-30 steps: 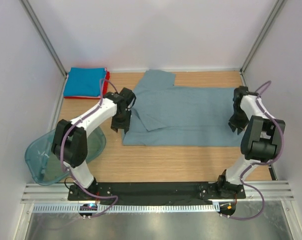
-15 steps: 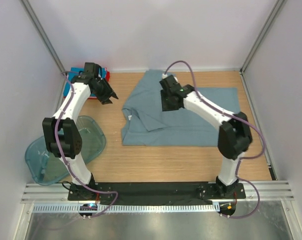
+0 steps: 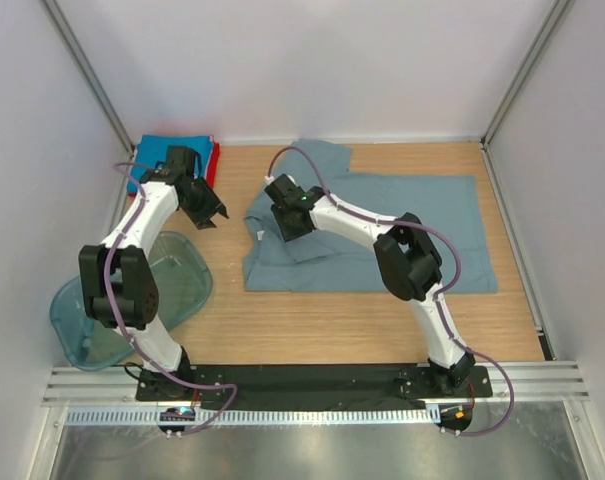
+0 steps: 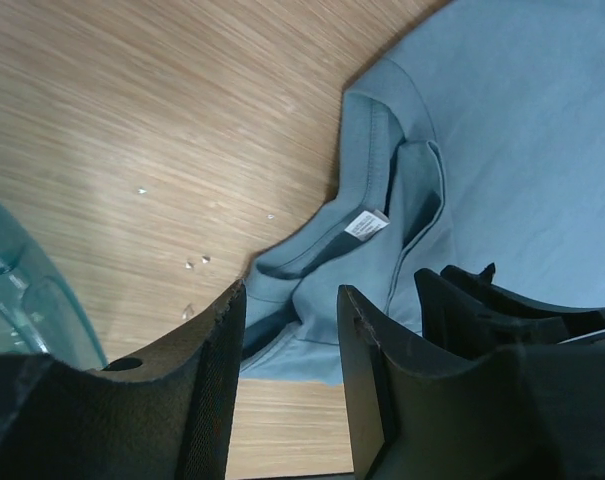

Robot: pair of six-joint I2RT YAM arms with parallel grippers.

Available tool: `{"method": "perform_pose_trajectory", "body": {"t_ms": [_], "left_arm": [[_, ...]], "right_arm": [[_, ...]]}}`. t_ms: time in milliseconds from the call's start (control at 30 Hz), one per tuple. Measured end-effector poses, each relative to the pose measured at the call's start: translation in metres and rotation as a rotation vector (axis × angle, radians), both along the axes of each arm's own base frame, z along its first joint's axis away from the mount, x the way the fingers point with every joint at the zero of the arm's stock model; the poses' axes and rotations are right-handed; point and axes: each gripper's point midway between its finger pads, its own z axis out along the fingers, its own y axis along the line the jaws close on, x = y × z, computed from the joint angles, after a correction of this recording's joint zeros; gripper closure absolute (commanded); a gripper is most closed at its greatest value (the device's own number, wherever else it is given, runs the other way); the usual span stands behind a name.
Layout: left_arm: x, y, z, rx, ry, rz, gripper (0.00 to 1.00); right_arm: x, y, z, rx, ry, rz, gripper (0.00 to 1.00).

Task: Fold and stack the t-shirts
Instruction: Fold the tshirt

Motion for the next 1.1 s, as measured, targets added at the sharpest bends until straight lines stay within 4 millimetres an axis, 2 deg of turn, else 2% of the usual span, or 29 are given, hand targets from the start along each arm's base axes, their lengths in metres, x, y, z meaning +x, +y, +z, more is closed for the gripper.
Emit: {"method": "perform_pose_trajectory", "body": {"t_ms": [100, 300, 867, 1100], "left_arm": [[-0.004, 0.006, 0.003, 0.025, -0.009, 0.002, 0.57], [-0.012, 0.014, 0.001, 0.048, -0.005, -0.001, 0.57], [-0.016, 0.019, 0.002, 0.08, -0.009, -0.018, 0.56], [-0.016, 0.019, 0.002, 0.081, -0.01, -0.021, 0.57]], "right_arm": [[-0.01, 0.009, -0.007, 0.005, 0.01, 0.045, 0.67], [-0.02, 0.009, -0.018, -0.012, 0.03, 0.074, 0.67], [-0.019, 0.017, -0.015, 0.01, 0.009, 0.059, 0.64], [-0.003, 0.024, -0.002, 0.029, -0.044, 0.01, 0.61]]}}
